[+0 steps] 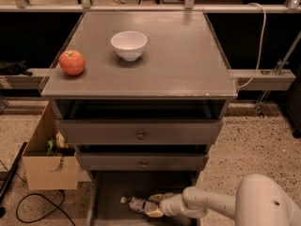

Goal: Pick blue plastic bottle from bottom drawer and place on counter

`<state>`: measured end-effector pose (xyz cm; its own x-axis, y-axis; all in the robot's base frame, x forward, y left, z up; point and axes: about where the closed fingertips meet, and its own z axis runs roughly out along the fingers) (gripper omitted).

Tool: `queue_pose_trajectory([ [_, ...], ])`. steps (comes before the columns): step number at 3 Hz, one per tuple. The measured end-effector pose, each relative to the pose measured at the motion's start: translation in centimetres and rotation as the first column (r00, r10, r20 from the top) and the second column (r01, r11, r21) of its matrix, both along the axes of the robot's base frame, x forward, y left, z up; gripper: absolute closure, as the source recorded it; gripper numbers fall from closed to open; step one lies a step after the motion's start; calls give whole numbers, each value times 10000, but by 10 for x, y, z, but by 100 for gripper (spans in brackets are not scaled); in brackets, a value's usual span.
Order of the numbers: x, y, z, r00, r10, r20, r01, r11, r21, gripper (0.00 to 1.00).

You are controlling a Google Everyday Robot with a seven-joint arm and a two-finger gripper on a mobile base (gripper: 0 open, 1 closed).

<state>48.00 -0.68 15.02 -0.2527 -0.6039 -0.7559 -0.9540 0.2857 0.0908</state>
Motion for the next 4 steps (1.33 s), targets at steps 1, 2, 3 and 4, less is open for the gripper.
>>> queue_pose_trajectory([
  [1, 0, 0, 0, 10000, 0, 0, 0, 10000, 0, 100],
  [2, -5, -1, 10, 9996, 135, 245, -140, 9997, 211, 100],
  [3, -21, -8, 27, 9980, 296, 561, -318, 9987, 389, 100],
  [4, -45, -21, 70, 9833, 663, 1697, -747, 9963, 434, 100],
])
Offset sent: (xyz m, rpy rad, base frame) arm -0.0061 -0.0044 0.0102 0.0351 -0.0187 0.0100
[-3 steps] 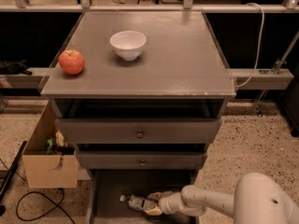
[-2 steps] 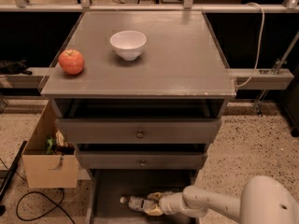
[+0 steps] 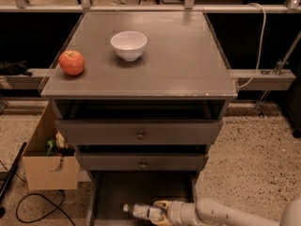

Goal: Pick blue plastic bottle from bottom drawer and place on counter

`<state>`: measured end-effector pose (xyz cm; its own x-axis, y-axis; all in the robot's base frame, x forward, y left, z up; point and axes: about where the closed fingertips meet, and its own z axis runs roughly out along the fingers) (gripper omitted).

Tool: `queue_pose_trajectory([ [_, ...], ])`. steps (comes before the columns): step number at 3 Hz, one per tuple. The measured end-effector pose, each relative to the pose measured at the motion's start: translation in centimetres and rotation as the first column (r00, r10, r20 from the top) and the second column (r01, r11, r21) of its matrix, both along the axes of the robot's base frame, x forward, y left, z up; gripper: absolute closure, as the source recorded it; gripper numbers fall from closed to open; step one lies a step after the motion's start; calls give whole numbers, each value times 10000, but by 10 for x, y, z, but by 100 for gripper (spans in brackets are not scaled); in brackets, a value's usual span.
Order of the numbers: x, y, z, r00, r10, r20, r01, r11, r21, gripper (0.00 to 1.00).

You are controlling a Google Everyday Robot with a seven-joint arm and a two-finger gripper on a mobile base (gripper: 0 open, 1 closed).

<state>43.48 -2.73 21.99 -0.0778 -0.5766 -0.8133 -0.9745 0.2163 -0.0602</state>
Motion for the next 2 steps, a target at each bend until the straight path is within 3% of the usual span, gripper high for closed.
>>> queue_pose_trajectory([
  [1, -53, -30, 76, 9892, 250, 1445, -244, 9997, -58, 100],
  [2, -87, -52, 124, 9769, 313, 2116, -279, 9994, -191, 100],
])
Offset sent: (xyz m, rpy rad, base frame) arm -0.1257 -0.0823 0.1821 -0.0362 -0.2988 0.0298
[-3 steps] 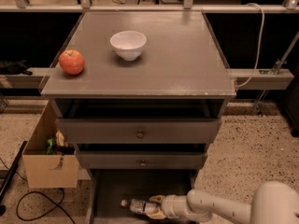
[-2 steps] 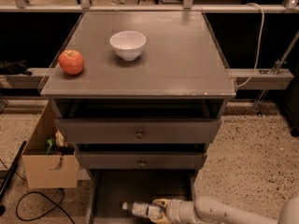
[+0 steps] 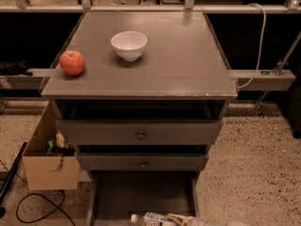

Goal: Pick blue plastic bottle from bottom drawer and place on counter

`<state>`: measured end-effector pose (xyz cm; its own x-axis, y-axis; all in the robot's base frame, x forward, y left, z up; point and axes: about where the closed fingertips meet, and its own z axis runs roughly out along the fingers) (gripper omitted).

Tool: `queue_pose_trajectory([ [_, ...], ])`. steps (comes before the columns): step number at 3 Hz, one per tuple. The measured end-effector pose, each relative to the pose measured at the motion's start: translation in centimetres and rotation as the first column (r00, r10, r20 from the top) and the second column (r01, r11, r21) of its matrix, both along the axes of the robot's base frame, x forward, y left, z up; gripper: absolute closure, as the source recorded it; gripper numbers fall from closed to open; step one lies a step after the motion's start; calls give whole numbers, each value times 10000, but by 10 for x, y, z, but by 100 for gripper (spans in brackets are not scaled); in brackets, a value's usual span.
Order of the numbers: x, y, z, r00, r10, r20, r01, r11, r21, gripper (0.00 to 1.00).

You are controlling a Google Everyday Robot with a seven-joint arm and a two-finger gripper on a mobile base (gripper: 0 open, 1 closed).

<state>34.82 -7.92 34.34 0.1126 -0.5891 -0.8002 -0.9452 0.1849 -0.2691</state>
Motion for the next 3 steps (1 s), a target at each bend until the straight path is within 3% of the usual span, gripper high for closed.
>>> queue_pose_trajectory([
  [1, -14, -32, 71, 9981, -92, 601, 89, 9999, 52, 100],
  [2, -4, -69, 169, 9920, -387, 1203, 398, 9992, -64, 100],
  [3, -4, -68, 169, 9921, -378, 1198, 387, 9992, -52, 100],
])
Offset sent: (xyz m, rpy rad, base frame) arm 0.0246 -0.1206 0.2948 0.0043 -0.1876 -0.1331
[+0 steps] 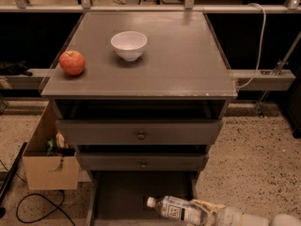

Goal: Pick blue plastic bottle from bottom drawer and place on counter

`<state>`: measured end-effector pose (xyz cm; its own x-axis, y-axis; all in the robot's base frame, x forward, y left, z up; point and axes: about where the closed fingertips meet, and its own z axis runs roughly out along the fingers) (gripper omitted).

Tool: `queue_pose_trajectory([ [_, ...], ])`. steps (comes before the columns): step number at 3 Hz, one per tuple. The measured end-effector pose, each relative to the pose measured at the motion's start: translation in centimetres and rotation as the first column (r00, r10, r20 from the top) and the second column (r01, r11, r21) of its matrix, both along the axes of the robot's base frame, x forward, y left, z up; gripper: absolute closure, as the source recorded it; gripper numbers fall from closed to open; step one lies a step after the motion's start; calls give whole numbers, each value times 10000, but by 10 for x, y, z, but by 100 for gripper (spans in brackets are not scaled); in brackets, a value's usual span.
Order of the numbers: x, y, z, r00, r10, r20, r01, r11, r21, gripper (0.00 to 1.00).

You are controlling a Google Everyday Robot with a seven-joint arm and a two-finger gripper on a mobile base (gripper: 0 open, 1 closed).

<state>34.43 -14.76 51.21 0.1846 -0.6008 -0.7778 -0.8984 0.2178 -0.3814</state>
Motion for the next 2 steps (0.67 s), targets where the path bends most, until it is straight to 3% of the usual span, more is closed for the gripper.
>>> queue_pose_trajectory([
  [1, 20, 2, 56, 9971, 470, 605, -444, 9981, -424, 100],
  [2, 44, 1, 120, 9880, 1037, 1147, -941, 9919, -858, 100],
])
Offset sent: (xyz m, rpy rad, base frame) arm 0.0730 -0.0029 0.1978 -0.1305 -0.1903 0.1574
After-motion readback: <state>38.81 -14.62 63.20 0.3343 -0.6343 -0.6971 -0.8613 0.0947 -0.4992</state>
